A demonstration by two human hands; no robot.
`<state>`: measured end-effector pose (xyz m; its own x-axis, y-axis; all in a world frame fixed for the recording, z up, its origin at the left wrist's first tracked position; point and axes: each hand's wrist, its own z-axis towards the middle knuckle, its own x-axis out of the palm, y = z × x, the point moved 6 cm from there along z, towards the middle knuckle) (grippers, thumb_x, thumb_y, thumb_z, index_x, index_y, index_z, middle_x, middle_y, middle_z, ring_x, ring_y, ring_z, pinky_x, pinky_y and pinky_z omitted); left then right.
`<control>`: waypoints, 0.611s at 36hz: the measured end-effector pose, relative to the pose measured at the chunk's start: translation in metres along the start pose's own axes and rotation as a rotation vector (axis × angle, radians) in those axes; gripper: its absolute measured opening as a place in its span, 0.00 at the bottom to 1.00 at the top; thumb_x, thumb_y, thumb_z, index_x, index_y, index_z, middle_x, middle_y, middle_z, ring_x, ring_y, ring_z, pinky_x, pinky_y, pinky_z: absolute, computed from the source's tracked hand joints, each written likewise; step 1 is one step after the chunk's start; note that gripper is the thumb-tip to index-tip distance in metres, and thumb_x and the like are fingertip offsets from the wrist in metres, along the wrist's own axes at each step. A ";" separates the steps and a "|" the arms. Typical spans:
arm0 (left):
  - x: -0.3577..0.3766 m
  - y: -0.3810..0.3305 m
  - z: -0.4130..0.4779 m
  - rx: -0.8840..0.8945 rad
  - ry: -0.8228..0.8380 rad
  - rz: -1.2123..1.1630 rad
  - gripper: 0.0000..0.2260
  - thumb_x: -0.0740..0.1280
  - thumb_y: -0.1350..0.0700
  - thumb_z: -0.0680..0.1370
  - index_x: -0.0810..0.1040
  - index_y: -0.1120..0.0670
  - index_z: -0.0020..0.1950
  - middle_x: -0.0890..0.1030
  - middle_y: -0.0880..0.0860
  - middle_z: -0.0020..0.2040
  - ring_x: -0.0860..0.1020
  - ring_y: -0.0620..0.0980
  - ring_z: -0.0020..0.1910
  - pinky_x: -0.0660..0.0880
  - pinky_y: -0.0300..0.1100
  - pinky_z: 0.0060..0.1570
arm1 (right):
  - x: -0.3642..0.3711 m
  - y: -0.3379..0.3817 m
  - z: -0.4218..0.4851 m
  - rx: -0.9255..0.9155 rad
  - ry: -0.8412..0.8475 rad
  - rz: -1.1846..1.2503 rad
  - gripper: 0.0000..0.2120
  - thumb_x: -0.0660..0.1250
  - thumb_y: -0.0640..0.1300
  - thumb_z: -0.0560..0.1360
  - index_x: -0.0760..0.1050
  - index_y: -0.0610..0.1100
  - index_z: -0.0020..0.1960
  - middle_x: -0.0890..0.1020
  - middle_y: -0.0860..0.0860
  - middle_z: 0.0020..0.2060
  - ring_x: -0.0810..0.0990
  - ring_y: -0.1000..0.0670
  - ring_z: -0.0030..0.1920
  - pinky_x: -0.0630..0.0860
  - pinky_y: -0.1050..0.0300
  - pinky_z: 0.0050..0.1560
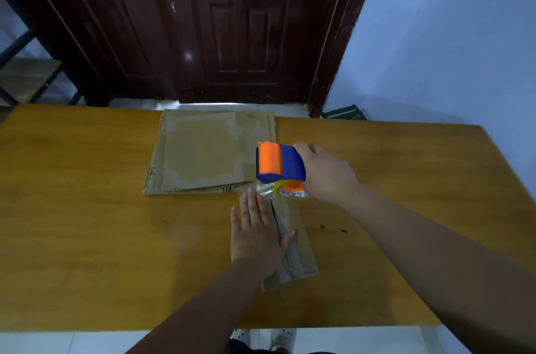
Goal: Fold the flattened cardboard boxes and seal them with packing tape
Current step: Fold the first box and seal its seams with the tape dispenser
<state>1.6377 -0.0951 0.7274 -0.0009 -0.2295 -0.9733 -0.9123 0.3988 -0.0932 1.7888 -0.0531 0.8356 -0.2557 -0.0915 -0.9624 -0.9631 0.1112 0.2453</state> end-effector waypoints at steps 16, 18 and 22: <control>-0.001 -0.002 0.002 0.019 0.057 0.011 0.42 0.39 0.29 0.75 0.27 0.60 0.71 0.30 0.59 0.75 0.34 0.57 0.75 0.42 0.55 0.73 | -0.007 -0.018 0.009 -0.013 0.056 -0.233 0.24 0.65 0.39 0.74 0.58 0.51 0.64 0.69 0.48 0.47 0.69 0.47 0.42 0.65 0.53 0.36; -0.002 -0.002 0.003 0.017 0.059 0.018 0.42 0.39 0.29 0.74 0.27 0.60 0.72 0.30 0.59 0.75 0.34 0.57 0.75 0.42 0.55 0.73 | -0.002 -0.022 0.010 -0.007 0.055 -0.208 0.24 0.66 0.40 0.74 0.58 0.51 0.64 0.69 0.48 0.47 0.69 0.47 0.41 0.66 0.53 0.37; -0.001 -0.001 0.003 0.021 0.078 0.039 0.42 0.38 0.29 0.74 0.27 0.60 0.71 0.29 0.58 0.74 0.34 0.57 0.75 0.41 0.55 0.73 | 0.013 -0.043 0.008 0.034 0.109 -0.199 0.24 0.67 0.43 0.75 0.57 0.50 0.65 0.71 0.47 0.51 0.72 0.45 0.46 0.67 0.52 0.39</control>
<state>1.6396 -0.0926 0.7279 -0.0692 -0.2811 -0.9572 -0.9020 0.4274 -0.0603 1.8276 -0.0511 0.8112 -0.0703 -0.2208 -0.9728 -0.9925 0.1132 0.0460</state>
